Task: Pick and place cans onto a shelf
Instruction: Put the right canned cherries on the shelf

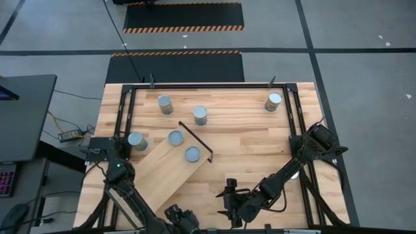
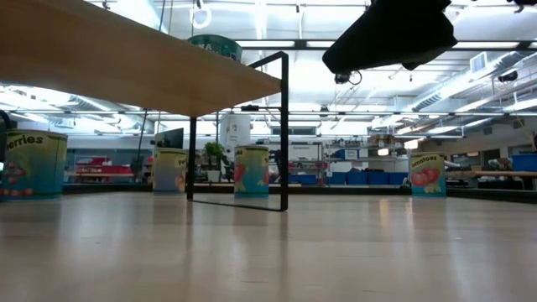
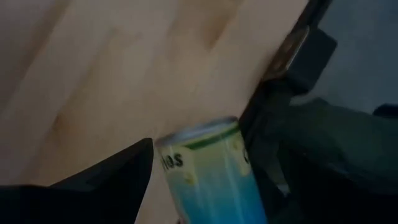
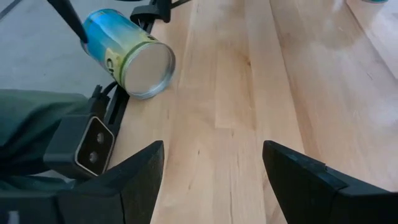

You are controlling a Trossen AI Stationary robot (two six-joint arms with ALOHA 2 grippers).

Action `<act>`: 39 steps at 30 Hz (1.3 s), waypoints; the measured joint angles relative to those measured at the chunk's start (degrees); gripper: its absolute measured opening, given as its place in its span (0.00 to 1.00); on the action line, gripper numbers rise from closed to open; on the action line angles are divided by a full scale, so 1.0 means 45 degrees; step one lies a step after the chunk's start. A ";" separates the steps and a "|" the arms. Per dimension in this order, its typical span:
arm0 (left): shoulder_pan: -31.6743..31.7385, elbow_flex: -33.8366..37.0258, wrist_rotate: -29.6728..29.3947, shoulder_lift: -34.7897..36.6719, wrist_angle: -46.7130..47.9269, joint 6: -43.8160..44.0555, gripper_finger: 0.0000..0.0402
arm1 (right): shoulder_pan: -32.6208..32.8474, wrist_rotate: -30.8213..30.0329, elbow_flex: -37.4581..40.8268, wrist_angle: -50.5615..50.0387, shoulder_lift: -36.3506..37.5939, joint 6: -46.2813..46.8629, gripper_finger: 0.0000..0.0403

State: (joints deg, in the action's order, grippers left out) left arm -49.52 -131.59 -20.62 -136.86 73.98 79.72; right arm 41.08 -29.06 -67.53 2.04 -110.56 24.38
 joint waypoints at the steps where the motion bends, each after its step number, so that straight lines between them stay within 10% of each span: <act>1: 0.0046 0.0000 0.0268 0.0001 -0.0001 0.0005 0.87 | 0.0003 0.0000 0.0000 0.0013 -0.0003 0.0005 0.69; 39: 0.0962 0.0169 0.2467 -0.0160 -0.0276 -0.0450 0.88 | -0.0001 0.0053 0.0000 0.0100 -0.0004 -0.0369 0.69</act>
State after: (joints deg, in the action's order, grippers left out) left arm -45.19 -130.83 -9.52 -137.58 72.74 77.70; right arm 41.08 -28.82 -67.53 2.49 -110.58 22.72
